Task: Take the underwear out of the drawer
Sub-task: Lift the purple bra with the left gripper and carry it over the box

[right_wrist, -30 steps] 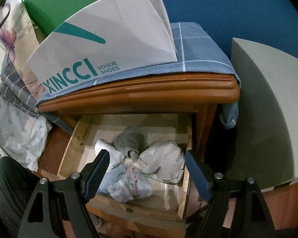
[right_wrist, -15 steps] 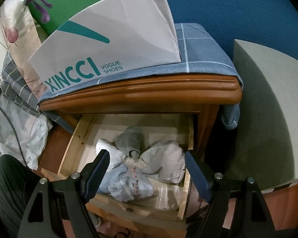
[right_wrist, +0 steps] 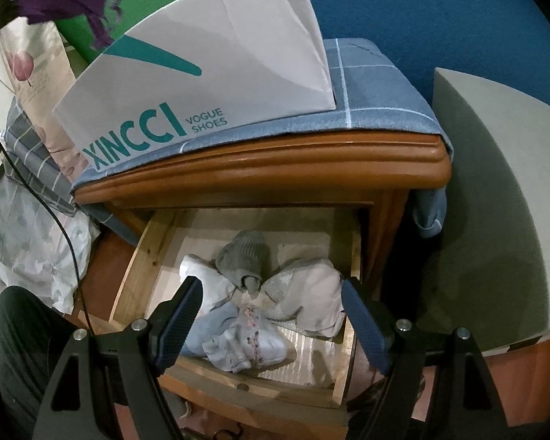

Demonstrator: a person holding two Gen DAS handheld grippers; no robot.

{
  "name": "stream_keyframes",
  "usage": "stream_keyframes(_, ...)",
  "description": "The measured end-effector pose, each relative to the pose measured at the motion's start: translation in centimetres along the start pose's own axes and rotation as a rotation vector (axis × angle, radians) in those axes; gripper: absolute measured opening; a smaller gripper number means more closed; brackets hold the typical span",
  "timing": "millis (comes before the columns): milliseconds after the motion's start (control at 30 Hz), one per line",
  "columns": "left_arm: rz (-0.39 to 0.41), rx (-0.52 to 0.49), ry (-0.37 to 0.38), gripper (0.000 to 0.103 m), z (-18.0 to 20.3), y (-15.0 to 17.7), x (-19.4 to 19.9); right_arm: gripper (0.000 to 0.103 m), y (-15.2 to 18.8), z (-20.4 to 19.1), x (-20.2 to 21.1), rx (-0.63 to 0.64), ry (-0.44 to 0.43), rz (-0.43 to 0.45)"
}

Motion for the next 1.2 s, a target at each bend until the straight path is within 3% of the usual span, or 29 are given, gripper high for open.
stream_keyframes(333,-0.098,-0.104,-0.109,0.012,1.0,4.1,-5.6,0.08,0.0,-0.2,-0.4,-0.004,-0.009,-0.012)
stream_keyframes(567,-0.241,-0.203,-0.132,0.012,3.2,9.0,-10.5,0.08,0.2,-0.5,-0.6,0.007,-0.008,-0.024)
stream_keyframes(767,-0.314,-0.26,-0.182,0.013,4.2,11.0,-12.5,0.08,0.2,-0.3,-0.7,-0.001,-0.014,-0.026)
stream_keyframes(967,-0.326,-0.292,-0.24,0.012,4.0,11.0,-13.8,0.08,0.3,-0.5,-0.8,0.004,-0.016,-0.031)
stream_keyframes(1100,-0.243,-0.294,-0.301,0.012,3.5,8.6,-12.9,0.08,0.3,-0.4,-0.8,-0.002,-0.019,-0.03)
stream_keyframes(1200,-0.242,-0.338,-0.353,0.013,3.3,7.8,-13.2,0.08,0.3,-0.4,-0.9,-0.008,-0.024,-0.032)
Point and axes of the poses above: each gripper's, at about its wrist camera, not at the fingertips, and x roughly against the way its jaws point, z to its right, y to its underside, the point moved 4 cm from there along -x, roughly the way its jaws point, and after that the axes turned 1 degree about -x, right-handed, at the moved point
